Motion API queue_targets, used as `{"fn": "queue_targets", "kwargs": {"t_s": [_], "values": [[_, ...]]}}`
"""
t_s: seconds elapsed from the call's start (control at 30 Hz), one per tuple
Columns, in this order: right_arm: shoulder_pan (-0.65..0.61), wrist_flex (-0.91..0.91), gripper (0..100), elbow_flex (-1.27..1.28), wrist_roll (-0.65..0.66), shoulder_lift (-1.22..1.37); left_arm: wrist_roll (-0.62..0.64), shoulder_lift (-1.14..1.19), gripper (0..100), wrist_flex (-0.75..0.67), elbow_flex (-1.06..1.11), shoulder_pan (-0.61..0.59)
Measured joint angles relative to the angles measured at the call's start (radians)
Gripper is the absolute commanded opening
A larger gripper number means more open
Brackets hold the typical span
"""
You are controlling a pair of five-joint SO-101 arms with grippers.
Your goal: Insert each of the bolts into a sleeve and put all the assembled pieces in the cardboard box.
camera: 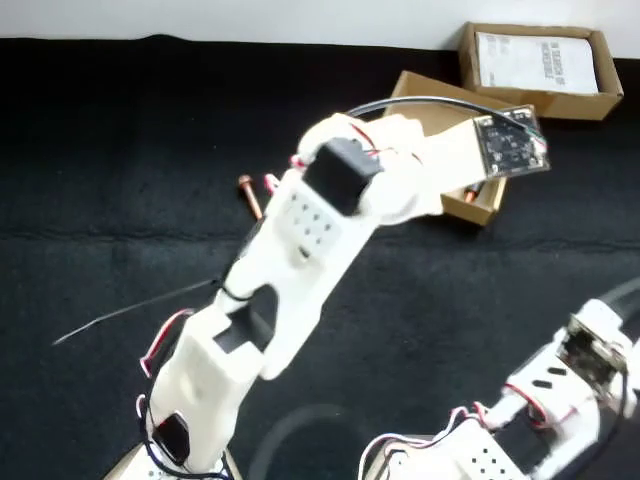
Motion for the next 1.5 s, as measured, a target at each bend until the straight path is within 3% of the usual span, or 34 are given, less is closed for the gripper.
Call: {"fn": "queue_targets", "kwargs": {"t_s": [0.2,0.37,0.5,0.77,1.1,1.5], "values": [[-0.249,0.146,0.7,0.000,0.000,0.000,0.052,-0.157,1,0.003,0.000,-0.041],[-0.430,0.186,0.7,0.000,-0.012,0.000,0.331,-0.262,1,0.006,0.000,-0.095],[-0.546,0.186,0.7,0.000,-0.117,0.000,0.537,-0.324,1,0.006,0.000,-0.137],[-0.789,0.190,0.7,0.000,-0.249,0.000,0.747,-0.396,1,0.006,-0.002,-0.195],[-0.936,0.364,0.7,0.000,-0.377,0.000,0.789,-0.493,1,0.006,0.031,-0.301],[-0.962,0.417,0.7,0.000,-0.411,0.000,0.789,-0.953,1,0.006,0.557,-0.302]]}}
